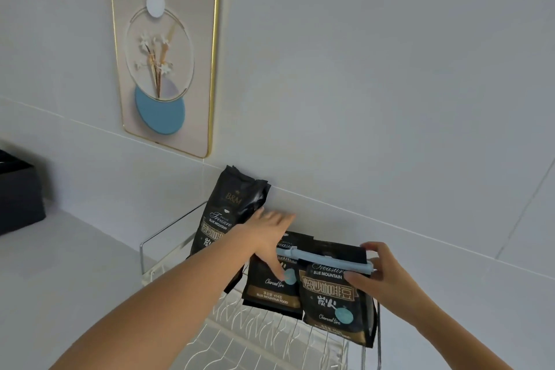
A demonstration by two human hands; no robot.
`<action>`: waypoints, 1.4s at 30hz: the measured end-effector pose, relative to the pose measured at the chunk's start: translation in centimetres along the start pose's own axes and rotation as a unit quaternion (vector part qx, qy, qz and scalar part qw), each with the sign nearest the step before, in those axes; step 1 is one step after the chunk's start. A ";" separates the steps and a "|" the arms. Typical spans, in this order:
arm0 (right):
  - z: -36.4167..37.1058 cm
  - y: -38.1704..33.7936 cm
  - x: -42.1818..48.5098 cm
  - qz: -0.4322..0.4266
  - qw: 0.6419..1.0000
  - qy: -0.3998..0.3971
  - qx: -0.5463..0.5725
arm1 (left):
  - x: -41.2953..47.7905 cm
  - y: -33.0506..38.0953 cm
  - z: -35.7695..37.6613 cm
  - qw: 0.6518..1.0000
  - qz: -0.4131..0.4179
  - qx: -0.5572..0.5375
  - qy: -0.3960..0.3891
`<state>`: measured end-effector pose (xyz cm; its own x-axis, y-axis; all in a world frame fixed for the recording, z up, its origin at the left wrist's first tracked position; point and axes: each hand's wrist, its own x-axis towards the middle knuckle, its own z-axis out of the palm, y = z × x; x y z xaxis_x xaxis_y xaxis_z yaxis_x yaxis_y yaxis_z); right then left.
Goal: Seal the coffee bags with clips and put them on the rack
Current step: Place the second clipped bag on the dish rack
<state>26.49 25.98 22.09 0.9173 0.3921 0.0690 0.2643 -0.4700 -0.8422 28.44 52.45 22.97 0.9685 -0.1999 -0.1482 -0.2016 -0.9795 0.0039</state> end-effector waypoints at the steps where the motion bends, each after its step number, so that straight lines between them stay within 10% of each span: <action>1: -0.1 -0.3 0.1 -0.003 1.000 -0.005 -0.013 | 0.5 0.0 0.0 1.000 -0.003 -0.006 -0.015; 17: -0.5 0.5 -0.4 -0.078 0.986 0.143 -0.041 | -1.1 -1.0 1.6 0.982 0.102 0.076 0.142; 42: -0.2 1.4 -1.5 -0.054 0.982 0.165 0.076 | -0.8 2.0 -0.9 0.983 0.053 0.152 -0.092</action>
<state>25.58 24.61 20.96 0.9394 0.1445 0.3109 0.3412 -0.3060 -0.8888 27.41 50.67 23.97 0.9025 -0.2650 -0.3395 -0.3617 -0.8944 -0.2632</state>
